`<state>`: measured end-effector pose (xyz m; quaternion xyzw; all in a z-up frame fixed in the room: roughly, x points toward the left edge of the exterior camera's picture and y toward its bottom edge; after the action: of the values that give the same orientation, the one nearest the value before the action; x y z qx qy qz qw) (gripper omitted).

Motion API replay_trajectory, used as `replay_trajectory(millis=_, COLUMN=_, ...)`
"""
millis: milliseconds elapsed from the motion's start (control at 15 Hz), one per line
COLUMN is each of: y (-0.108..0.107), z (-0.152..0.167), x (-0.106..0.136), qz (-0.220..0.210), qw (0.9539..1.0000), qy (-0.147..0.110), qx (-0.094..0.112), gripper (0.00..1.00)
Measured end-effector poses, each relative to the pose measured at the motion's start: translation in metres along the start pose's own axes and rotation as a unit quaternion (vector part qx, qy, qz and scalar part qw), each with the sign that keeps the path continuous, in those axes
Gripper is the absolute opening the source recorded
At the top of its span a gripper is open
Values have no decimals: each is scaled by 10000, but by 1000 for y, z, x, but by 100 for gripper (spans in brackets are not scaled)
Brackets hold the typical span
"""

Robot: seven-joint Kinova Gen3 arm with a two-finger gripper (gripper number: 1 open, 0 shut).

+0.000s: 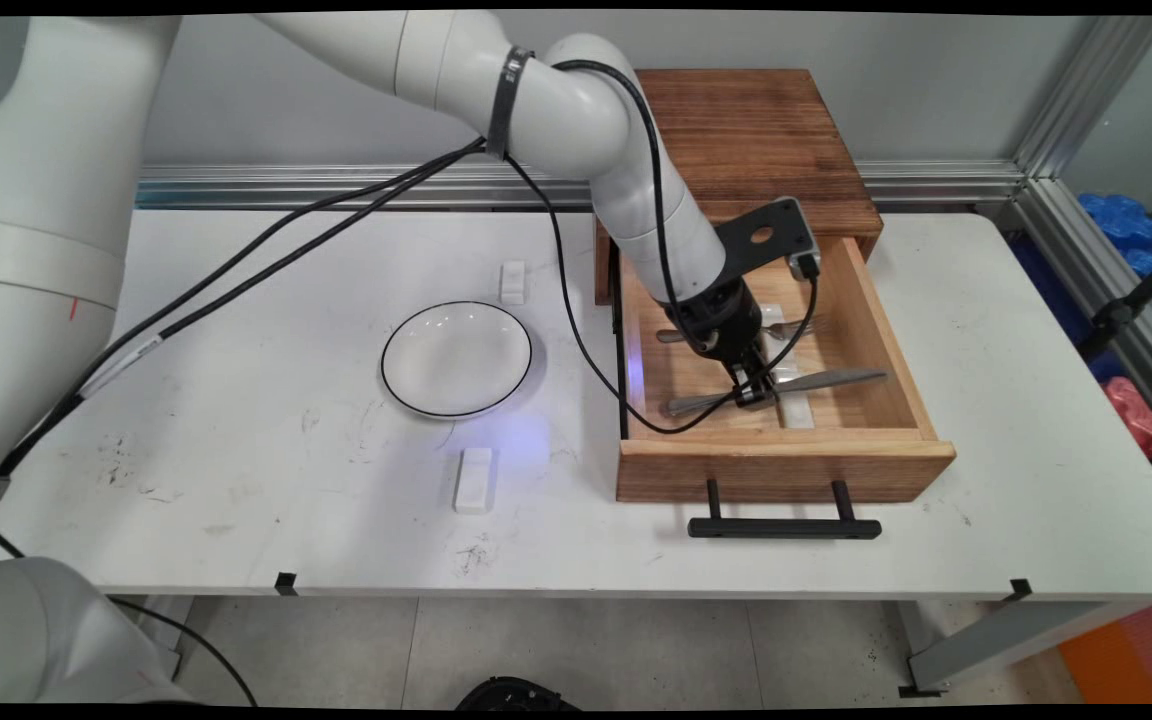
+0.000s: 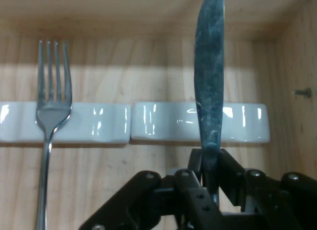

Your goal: Place the picked object into the drawer

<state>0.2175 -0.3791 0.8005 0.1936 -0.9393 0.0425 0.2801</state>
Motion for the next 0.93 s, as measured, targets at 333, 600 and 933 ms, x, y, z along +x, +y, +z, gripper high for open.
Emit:
replay_trajectory(millis=333, y=0, z=6, x=-1, qz=-22, qw=10000, qy=-4, qx=-23, gripper=0)
replay_trajectory(millis=600, y=0, z=10, x=-4, qz=-32, qw=10000, qy=-25, qx=-51, gripper=0)
replay_trajectory(millis=933, y=0, z=14, x=-7, qz=-35, qw=10000, qy=-39, qx=-78, gripper=0)
